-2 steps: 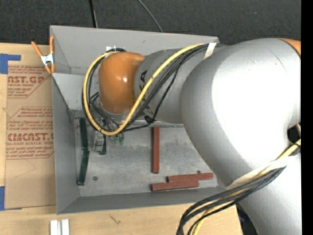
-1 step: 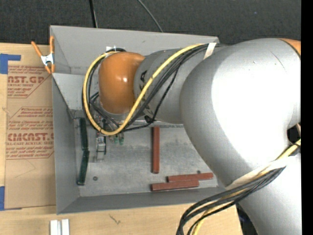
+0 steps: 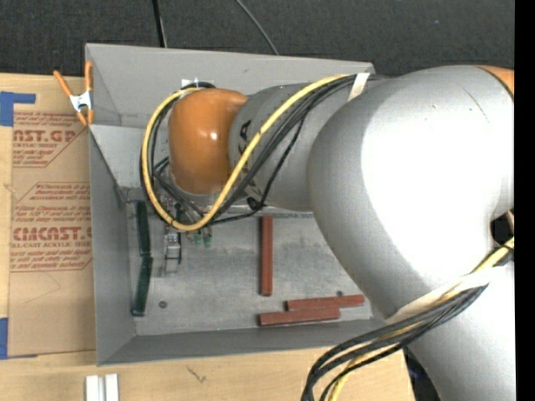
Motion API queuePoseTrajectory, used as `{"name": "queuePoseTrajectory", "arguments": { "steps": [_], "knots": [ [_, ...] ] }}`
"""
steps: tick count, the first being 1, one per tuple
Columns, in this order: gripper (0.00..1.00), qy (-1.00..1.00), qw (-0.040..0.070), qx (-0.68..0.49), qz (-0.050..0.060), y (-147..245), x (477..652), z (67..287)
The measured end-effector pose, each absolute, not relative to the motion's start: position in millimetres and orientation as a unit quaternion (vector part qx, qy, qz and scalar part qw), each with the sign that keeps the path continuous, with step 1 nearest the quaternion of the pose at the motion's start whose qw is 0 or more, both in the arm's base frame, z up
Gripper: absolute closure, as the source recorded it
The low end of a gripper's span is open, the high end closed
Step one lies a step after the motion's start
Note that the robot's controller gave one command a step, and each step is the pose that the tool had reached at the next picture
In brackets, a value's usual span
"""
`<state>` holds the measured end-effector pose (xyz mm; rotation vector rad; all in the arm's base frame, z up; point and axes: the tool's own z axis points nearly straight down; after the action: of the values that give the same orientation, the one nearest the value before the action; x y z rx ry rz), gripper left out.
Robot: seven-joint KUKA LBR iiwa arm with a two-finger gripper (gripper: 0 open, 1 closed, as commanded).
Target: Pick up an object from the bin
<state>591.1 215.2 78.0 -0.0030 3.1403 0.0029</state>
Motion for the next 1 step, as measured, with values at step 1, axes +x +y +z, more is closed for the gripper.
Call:
{"name": "queuePoseTrajectory", "arguments": {
  "steps": [1],
  "knots": [
    [0.0,1.0,0.0,0.03,0.001,222.7,575.4,81.7]
  ]
}}
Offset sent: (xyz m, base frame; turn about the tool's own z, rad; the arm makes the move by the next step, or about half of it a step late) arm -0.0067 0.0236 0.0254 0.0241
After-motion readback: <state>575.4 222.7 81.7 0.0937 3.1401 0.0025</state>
